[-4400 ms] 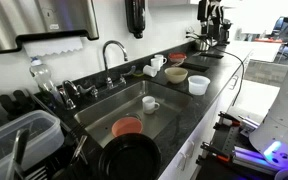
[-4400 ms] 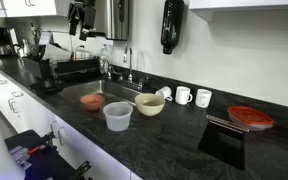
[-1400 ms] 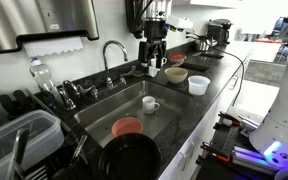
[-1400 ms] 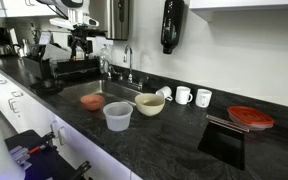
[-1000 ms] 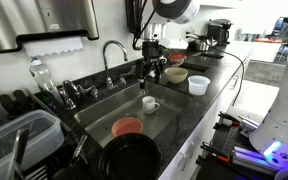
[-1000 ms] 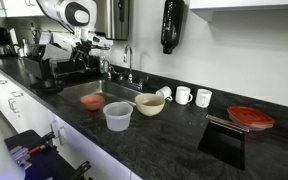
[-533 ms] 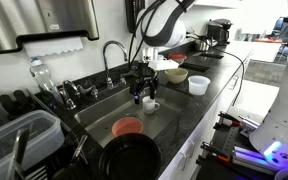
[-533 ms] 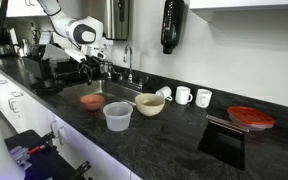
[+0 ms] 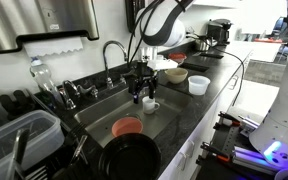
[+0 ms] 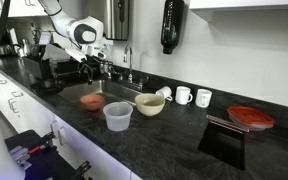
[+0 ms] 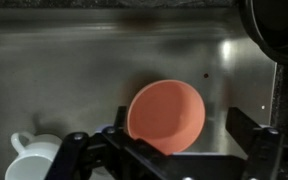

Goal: Take the pink bowl from the sink and put it in the white bowl

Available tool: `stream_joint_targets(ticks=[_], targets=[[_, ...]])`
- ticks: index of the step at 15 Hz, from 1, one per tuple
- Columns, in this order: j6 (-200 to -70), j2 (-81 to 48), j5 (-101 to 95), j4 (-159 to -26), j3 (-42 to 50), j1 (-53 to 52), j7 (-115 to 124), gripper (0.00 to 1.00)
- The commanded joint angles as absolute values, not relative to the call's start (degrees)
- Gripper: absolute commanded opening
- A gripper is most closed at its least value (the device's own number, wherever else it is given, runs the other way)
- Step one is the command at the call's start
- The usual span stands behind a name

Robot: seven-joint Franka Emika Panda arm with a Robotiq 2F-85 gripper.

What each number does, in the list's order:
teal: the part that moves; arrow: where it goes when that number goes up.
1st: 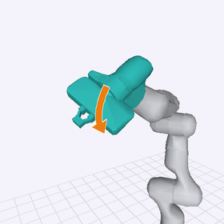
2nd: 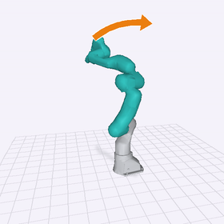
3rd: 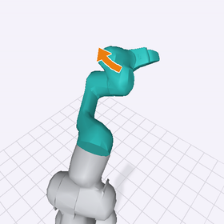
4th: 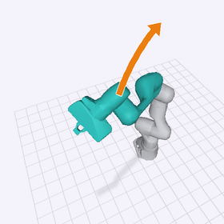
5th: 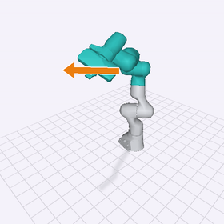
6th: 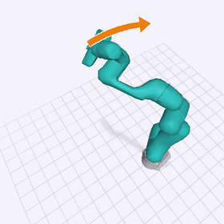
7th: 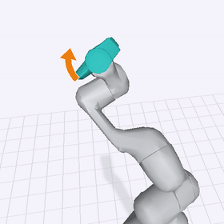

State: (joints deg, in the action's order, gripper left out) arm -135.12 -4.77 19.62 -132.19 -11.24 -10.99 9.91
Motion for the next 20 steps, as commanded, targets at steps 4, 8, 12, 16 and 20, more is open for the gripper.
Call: stream_joint_targets(ticks=[4,8,12,16,20], targets=[[-136.09,-12.11,26.22,-130.99,-11.38,-10.27,8.73,1.0],[-138.56,-18.06,28.3,-129.99,-11.12,-9.84,9.21,1.0],[-140.01,-23.12,28.35,-127.28,-11.36,-8.94,8.02,1.0],[-139.07,-27.86,26.39,-122.78,-10.96,-9.53,9.39,1.0],[-138.97,-31.1,24.27,-119.78,-10.31,-10.18,10.58,0.75]])
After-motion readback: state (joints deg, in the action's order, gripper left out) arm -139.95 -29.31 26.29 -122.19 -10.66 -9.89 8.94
